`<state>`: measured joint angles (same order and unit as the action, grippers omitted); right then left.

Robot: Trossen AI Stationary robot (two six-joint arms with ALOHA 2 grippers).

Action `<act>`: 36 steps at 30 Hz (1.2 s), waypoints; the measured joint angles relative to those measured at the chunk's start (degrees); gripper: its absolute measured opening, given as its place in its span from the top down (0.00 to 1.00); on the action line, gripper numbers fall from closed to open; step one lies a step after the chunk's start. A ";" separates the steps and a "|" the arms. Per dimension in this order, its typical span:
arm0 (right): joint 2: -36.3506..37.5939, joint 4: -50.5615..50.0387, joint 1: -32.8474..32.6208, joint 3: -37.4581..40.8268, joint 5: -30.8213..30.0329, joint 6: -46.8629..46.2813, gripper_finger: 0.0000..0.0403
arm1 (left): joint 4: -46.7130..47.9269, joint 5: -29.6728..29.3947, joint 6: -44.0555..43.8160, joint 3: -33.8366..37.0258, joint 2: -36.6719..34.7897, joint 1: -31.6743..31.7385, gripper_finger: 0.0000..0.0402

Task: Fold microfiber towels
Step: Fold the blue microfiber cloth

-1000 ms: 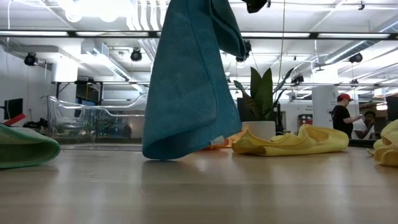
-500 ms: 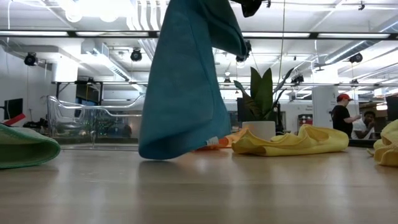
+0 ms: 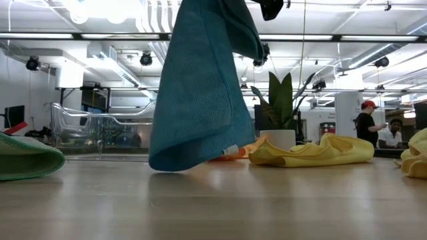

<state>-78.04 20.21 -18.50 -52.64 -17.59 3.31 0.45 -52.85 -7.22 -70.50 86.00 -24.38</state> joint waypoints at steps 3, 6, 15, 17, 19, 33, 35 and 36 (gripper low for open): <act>0.10 0.02 0.00 0.00 0.00 -1.21 0.72 | 0.02 -0.04 -0.01 0.00 0.00 0.00 1.00; 0.08 -0.48 0.00 0.00 0.00 -3.72 0.63 | 0.02 -0.06 -0.01 0.00 0.02 0.00 1.00; 0.08 -0.63 0.00 0.00 -0.40 -5.94 0.53 | 0.00 -0.10 -0.11 0.00 0.02 0.00 1.00; 0.08 -0.04 0.00 0.00 -0.58 -6.51 0.54 | 0.02 -0.12 -0.14 0.00 0.00 0.00 1.00; 0.08 0.32 0.00 0.00 -2.02 -6.75 0.56 | 0.02 -0.12 -0.14 0.00 0.00 0.00 1.00; 0.02 1.10 0.00 0.00 -7.98 -10.12 0.65 | -0.22 -3.62 -6.00 0.00 0.69 0.26 1.00; -0.06 1.11 0.00 0.00 -8.07 -10.18 0.66 | -0.05 -3.62 -6.04 0.00 1.00 0.31 1.00; -0.25 1.28 0.00 0.00 -8.15 -10.23 0.66 | -0.29 -3.62 -6.04 0.00 1.11 0.36 1.00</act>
<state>-78.28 21.49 -18.50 -52.64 -25.74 -6.92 0.17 -56.47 -13.26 -70.50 87.10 -24.02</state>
